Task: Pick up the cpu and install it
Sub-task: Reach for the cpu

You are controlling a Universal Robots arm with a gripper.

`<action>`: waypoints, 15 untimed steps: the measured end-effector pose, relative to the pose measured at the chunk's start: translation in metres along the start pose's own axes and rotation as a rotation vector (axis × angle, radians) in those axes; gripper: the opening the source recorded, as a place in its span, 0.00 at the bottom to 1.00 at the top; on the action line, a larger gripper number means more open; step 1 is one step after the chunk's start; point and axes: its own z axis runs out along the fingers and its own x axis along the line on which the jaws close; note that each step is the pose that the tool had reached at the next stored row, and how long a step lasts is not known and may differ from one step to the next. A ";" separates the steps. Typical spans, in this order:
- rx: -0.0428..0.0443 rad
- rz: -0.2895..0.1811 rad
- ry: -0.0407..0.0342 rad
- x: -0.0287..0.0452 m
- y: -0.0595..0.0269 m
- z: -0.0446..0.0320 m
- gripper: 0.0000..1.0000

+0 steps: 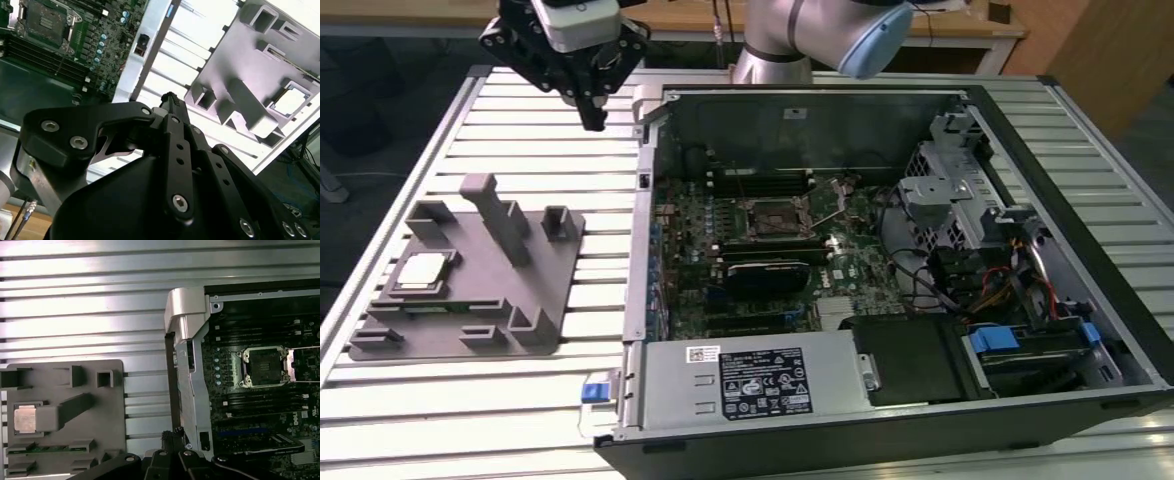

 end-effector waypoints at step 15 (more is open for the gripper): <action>0.0000 0.001 -0.0003 0.0354 -0.0027 -0.0010 0.11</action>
